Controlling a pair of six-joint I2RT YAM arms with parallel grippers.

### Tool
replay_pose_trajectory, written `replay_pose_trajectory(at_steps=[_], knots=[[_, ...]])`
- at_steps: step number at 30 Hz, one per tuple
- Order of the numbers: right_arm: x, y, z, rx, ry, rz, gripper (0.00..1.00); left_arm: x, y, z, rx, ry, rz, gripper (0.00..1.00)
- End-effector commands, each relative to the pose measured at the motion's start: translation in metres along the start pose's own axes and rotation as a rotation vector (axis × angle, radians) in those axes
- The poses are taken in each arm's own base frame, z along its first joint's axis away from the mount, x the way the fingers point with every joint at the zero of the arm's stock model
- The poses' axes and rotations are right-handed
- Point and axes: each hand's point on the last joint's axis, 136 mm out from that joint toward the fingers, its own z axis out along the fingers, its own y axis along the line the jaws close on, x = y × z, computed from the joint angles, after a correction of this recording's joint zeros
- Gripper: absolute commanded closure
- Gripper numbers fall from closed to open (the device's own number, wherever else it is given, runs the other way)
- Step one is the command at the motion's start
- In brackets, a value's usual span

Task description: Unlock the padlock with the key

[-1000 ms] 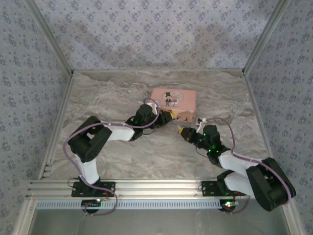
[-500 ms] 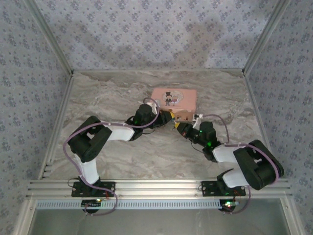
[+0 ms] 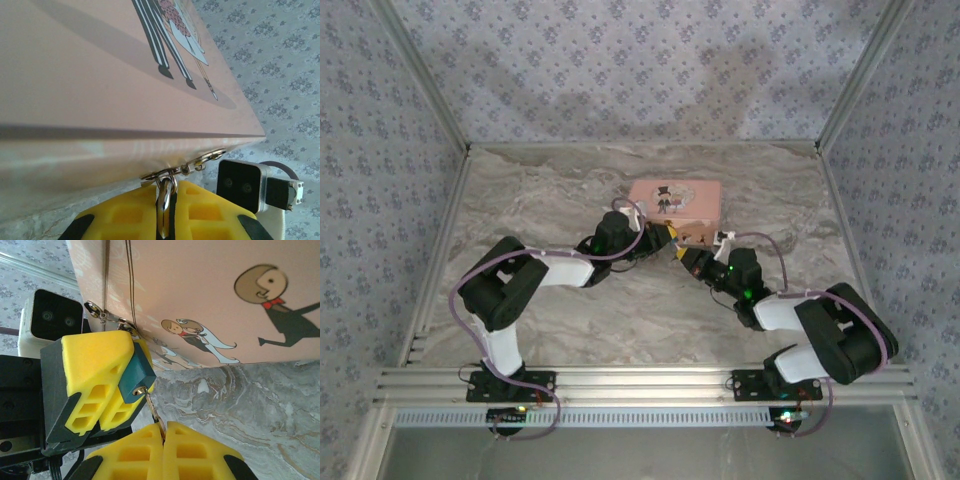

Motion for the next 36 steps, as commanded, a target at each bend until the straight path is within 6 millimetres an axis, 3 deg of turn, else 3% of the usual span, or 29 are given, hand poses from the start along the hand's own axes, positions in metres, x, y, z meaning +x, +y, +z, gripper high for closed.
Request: replay_pose_trajectory(at_steps=[1, 24, 33, 36], knots=[[-0.008, 0.02, 0.004, -0.069, -0.016, -0.011, 1.0, -0.009, -0.04, -0.005, 0.141, -0.02, 0.023, 1.0], [-0.012, 0.023, 0.0, -0.113, -0.066, 0.034, 1.0, -0.009, -0.037, -0.007, 0.15, -0.018, 0.002, 1.0], [0.002, 0.005, -0.012, -0.068, -0.059, 0.067, 1.0, -0.012, -0.037, -0.007, 0.15, -0.028, 0.0, 1.0], [0.005, 0.009, -0.018, -0.07, -0.058, 0.065, 1.0, -0.013, -0.036, -0.007, 0.147, -0.027, -0.001, 1.0]])
